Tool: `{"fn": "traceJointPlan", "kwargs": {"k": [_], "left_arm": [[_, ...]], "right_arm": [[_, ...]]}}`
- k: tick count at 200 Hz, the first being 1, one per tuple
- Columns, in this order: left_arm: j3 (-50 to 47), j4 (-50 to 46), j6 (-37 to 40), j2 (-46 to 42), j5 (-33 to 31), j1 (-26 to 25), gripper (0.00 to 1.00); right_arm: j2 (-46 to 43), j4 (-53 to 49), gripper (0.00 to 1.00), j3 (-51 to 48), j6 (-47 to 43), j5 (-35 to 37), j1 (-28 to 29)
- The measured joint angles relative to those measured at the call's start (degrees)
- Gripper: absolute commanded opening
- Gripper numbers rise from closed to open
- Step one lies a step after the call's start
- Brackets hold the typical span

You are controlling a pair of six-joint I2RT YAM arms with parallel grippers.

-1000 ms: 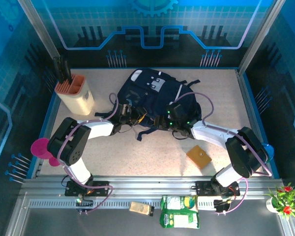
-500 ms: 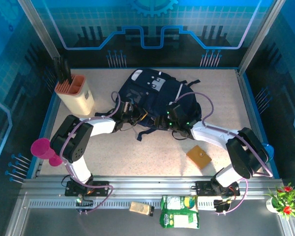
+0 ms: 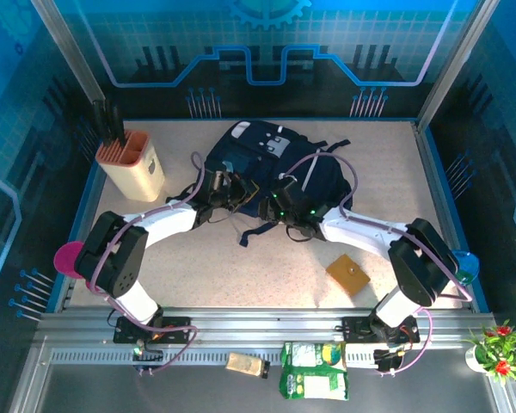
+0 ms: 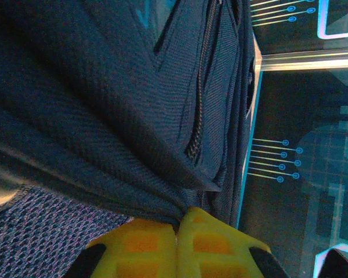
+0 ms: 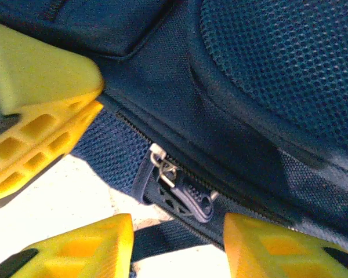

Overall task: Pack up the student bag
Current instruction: Zip the student bag at the top-center of the table.

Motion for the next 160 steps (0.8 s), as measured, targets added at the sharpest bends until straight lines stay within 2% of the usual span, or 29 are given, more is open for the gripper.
{"fn": "traceJointPlan", "kwargs": {"k": [90,141,160], "left_arm": [[0.48,-1.53,0.87,0.00,-0.09,0.00,0.00],[0.57,-1.68,0.90,0.00,-0.09,0.02,0.00],[0.63,-1.70,0.90,0.00,-0.07,0.00,0.00]], "right_arm": [[7.10,-6.16,0.24,6.71,0.22,4.39,0.37],[7.37,-5.40,0.22,6.75,-1.55,4.15,0.52],[7.41,-5.18,0.17,6.75,-2.05,4.22,0.63]]}}
